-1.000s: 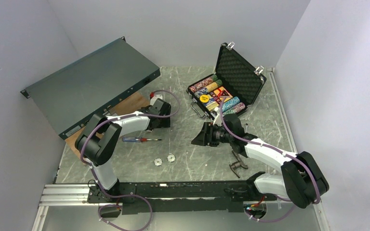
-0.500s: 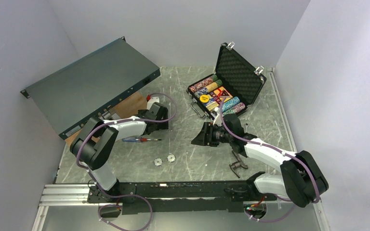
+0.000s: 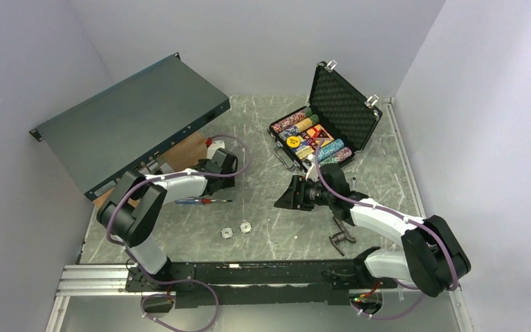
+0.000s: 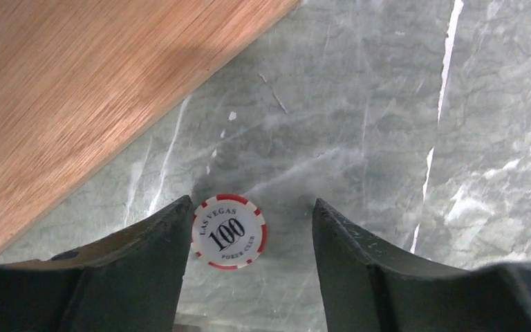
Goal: Pack up texas hold em set
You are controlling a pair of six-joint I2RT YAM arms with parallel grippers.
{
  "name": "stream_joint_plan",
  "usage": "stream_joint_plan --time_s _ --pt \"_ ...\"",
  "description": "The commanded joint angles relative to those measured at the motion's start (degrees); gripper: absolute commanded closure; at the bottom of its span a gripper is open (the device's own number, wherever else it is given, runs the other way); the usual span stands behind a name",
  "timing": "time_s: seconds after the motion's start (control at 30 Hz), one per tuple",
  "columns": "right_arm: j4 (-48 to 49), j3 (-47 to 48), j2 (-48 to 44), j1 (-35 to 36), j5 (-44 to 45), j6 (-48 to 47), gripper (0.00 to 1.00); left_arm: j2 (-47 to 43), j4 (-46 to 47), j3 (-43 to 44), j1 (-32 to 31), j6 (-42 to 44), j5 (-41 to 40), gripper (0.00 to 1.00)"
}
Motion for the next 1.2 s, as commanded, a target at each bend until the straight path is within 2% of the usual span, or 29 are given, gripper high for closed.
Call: stream_joint_plan --time_s 0.0,0.13,0.23,0.37,0.53,0.7,0.77,0.83,0.93,1.0,1.17 --pt "3.37 -0.04 0.12 -0.01 0.56 0.08 0.37 1.14 -9.97 -4.9 -1.82 -1.64 4.39 0.38" --pt "4.08 0.08 0.96 -0.02 0.2 0.2 0.37 0.6 -11.95 -4.29 -6.39 -2.46 3.69 0.43" --pt "3.82 0.34 1.15 0.03 0.24 0.06 0.36 1.81 -13.79 -2.05 -12.04 -4.37 4.85 0.45" --pt "3.37 0.2 0.63 0.02 0.63 -0.08 0.37 2.62 -13.39 -1.3 -13.79 -5.39 6.23 0.44" --pt "3.42 -0.3 0.32 0.09 0.79 0.06 0.37 2.31 -14.6 -0.31 -12.96 -4.22 4.35 0.35" --pt "3.5 -0.59 0.12 0.11 1.07 0.0 0.36 0.31 -13.18 -1.48 -8.15 -2.38 5.81 0.09" --pt "3.52 -0.6 0.17 0.1 1.07 0.05 0.37 0.09 -11.8 -1.99 -6.03 -1.45 7.12 0.07" --pt "3.75 -0.64 0.4 0.06 1.02 0.09 0.37 0.56 -10.59 -1.72 -4.92 -0.21 8.32 0.09" --pt "4.14 -0.53 0.95 0.14 0.85 0.31 0.37 2.63 -10.46 -0.15 -4.96 0.07 9.6 0.23" --pt "4.38 -0.51 1.14 0.21 0.81 0.43 0.36 3.24 -10.15 -0.57 -5.48 -0.99 10.2 0.28" --pt "5.41 -1.08 1.53 0.19 1.02 0.79 0.37 6.22 -10.64 -0.78 -6.7 -2.6 10.0 0.3"
